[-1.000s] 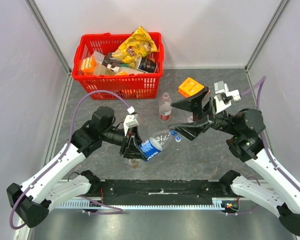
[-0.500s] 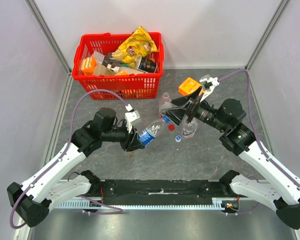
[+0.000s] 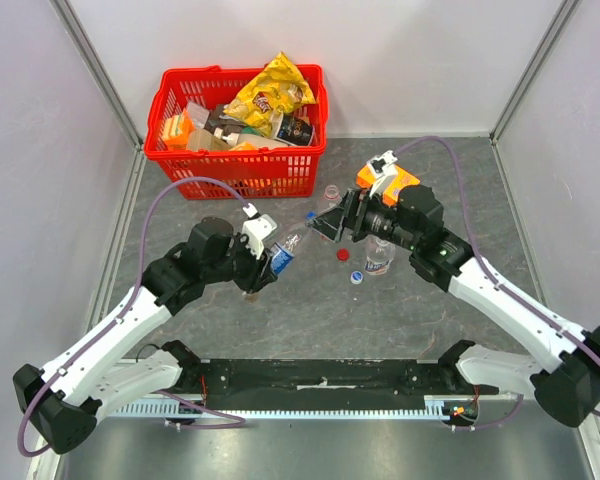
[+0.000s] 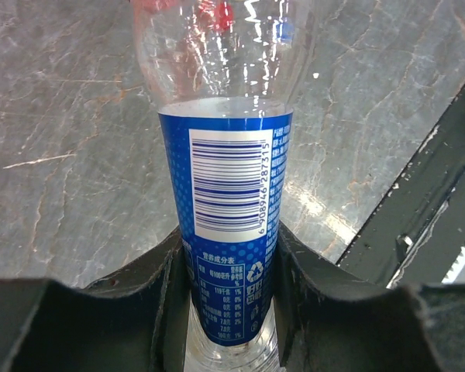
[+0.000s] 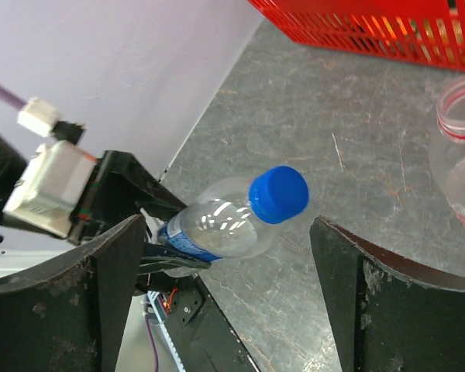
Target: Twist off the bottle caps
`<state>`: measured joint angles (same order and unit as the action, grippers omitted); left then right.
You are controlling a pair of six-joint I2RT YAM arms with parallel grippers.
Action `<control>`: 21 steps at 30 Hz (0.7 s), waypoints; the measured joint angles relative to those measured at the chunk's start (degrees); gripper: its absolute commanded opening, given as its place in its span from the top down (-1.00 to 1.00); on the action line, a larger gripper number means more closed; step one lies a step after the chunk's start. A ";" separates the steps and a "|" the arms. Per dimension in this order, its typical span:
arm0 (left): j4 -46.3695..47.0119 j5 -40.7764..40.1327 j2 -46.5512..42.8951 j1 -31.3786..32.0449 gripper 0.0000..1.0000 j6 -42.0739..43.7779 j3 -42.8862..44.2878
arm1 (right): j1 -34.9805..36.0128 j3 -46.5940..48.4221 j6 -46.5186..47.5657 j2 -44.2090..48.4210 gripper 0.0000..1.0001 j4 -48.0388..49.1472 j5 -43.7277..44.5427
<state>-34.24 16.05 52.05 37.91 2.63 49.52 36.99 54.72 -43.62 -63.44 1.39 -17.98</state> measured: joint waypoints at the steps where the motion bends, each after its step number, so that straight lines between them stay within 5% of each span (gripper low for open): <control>1: 0.00 -1.31 -0.09 0.24 0.18 0.00 0.00 | 0.00 0.00 -0.61 -1.14 -0.81 -0.15 -0.20; 21: -0.04 -6.97 -1.92 4.92 0.21 0.04 -0.20 | -0.66 -0.98 -8.59 -6.10 -0.42 3.52 -1.84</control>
<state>-34.28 9.08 50.13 42.83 2.68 49.32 36.34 53.74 -52.21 -69.54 4.91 -19.81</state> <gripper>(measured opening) 0.458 0.758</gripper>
